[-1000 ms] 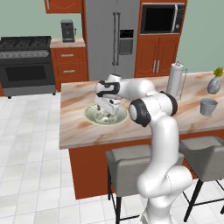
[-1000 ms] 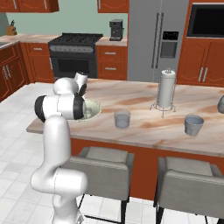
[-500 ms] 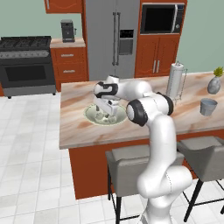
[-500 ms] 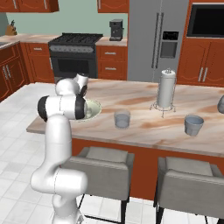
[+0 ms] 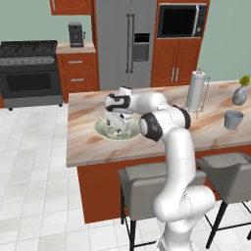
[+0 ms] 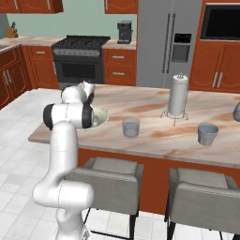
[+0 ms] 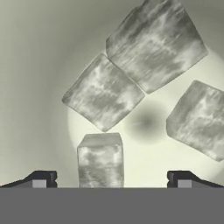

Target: There are four ice cubes in the ice bowl. Place two ice cubes in each glass of water.

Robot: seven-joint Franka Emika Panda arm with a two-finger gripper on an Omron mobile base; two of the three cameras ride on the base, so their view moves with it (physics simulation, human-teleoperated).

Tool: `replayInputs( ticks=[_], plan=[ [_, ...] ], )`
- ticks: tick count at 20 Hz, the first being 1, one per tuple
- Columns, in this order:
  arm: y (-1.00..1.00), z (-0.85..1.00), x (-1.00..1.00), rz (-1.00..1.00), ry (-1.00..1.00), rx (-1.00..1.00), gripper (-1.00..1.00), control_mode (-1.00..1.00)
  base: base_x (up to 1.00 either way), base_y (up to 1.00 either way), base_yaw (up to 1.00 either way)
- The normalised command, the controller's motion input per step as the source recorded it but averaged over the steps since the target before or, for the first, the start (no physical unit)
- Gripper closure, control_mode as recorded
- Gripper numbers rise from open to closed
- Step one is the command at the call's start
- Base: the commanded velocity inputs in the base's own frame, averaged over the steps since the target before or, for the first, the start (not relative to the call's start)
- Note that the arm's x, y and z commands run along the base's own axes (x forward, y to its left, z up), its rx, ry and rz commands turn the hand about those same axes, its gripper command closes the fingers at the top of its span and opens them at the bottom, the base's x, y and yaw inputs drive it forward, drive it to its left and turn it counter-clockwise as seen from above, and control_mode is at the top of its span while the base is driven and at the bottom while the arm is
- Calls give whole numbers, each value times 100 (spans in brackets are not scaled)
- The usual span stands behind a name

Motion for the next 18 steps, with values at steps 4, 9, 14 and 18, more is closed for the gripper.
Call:
replayInputs(
  ticks=[4,9,14,18],
  plan=[
    [4,-13,20,0,0,0,-100,-100,0,0,0],
    [5,-13,14,0,0,0,-100,-100,0,0,0],
    [4,-11,15,0,0,0,-100,-100,0,0,0],
    [7,-9,14,0,0,0,-100,-100,0,0,0]
  ],
)
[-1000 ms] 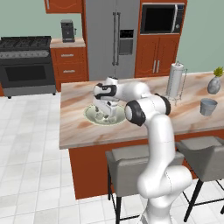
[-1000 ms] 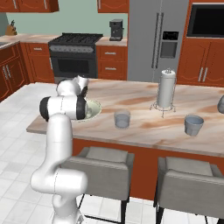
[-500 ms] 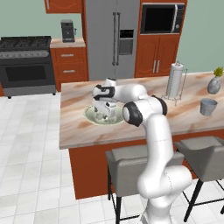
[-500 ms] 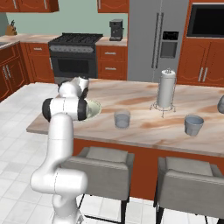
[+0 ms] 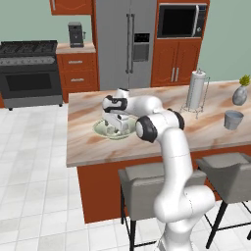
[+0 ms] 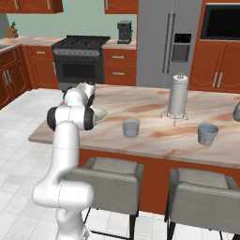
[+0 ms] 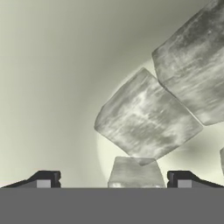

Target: There are four ice cubes in the ice bowl. Place two ice cubes in each glass of water.

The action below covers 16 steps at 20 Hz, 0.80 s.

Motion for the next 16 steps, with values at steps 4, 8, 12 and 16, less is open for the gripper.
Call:
replayInputs(
  ticks=[4,8,12,16],
  plan=[
    [6,-4,2,0,0,0,-100,-100,0,0,0],
    [6,0,-12,-2,0,0,-100,-100,0,0,0],
    [6,-3,-17,-5,0,1,-100,-100,0,0,0],
    [4,-7,-20,-10,0,0,-100,-100,0,0,0]
  ],
)
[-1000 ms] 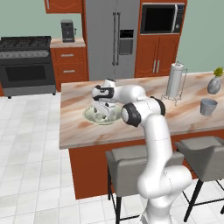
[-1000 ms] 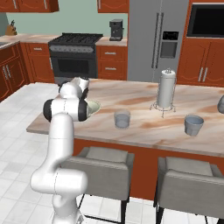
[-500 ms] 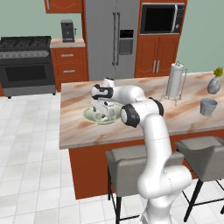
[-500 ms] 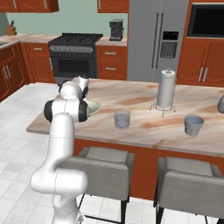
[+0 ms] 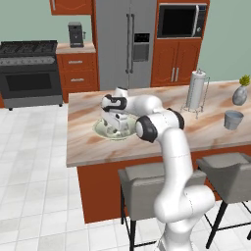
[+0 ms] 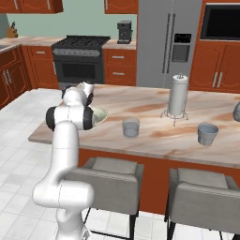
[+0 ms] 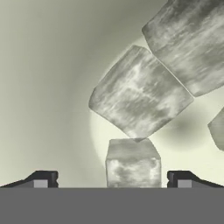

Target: There are four ice cubes in the ice bowl. Place two ice cubes in each glass of water.

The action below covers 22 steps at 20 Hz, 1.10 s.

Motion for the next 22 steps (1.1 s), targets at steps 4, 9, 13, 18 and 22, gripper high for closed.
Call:
replayInputs(
  ticks=[4,9,13,18,22],
  plan=[
    [0,-10,-26,-16,0,0,-100,-100,0,0,0],
    [0,-9,-18,-16,0,0,-100,-100,0,0,0],
    [0,-7,-3,-8,0,0,100,-100,0,0,0],
    [-1,-6,0,0,0,0,100,-100,0,0,0],
    [0,0,-3,0,0,1,100,-100,0,0,0]
  ],
)
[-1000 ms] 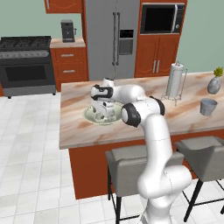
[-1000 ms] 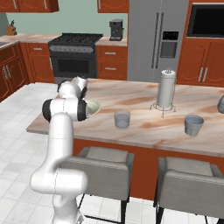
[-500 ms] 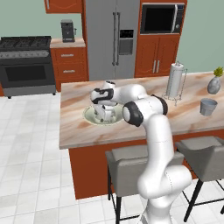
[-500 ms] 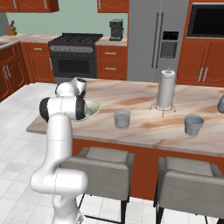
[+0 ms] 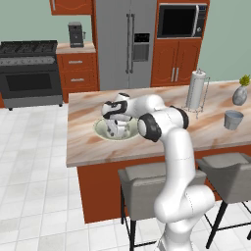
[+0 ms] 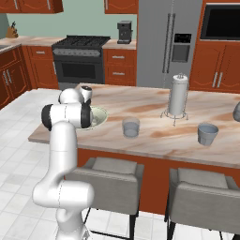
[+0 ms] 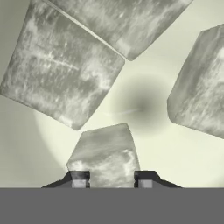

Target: There are four ice cubes in the ice bowl. Place two ice cubes in each glass of water.

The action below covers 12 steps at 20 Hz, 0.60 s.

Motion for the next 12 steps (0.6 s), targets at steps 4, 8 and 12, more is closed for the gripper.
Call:
replayInputs(
  ticks=[4,8,12],
  plan=[
    [0,17,-14,1,-1,2,100,-100,0,0,0],
    [0,38,-19,6,0,0,100,-100,0,0,0],
    [-4,47,-28,7,-1,1,100,-100,0,0,0]
  ],
)
